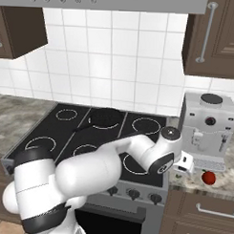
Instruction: Put the lemon wedge and bell pepper in the pan. Then turn on the rear center burner and set the heat to medium.
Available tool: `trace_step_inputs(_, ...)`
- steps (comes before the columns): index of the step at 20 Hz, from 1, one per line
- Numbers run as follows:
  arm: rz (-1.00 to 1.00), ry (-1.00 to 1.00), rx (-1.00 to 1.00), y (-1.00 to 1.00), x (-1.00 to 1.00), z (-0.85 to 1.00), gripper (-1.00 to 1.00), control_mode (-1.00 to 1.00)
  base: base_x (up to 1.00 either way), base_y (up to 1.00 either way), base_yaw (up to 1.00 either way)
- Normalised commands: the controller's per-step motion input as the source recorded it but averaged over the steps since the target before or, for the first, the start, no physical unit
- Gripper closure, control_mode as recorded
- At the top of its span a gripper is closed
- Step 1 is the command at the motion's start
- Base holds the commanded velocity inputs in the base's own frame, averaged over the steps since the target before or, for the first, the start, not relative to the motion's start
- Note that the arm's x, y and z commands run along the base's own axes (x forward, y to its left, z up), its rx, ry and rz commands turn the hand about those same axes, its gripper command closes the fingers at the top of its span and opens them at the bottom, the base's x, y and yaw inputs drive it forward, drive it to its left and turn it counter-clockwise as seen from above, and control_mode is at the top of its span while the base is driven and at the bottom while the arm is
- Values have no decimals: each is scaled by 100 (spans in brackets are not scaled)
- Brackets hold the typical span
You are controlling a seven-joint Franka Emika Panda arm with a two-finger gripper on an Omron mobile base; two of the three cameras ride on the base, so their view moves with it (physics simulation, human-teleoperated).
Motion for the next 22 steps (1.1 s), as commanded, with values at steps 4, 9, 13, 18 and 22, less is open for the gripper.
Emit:
trace_step_inputs(4,0,0,0,0,14,-4,-100,-100,0,0,0)
trace_step_inputs(9,0,0,0,0,14,-4,-100,-100,0,0,0)
trace_step_inputs(13,0,0,0,0,11,-7,-100,-100,0,0,0)
trace_step_inputs(18,0,0,0,-1,10,-11,-100,-100,0,0,0)
trace_step_inputs(22,0,0,0,-3,9,-10,-100,-100,0,0,0)
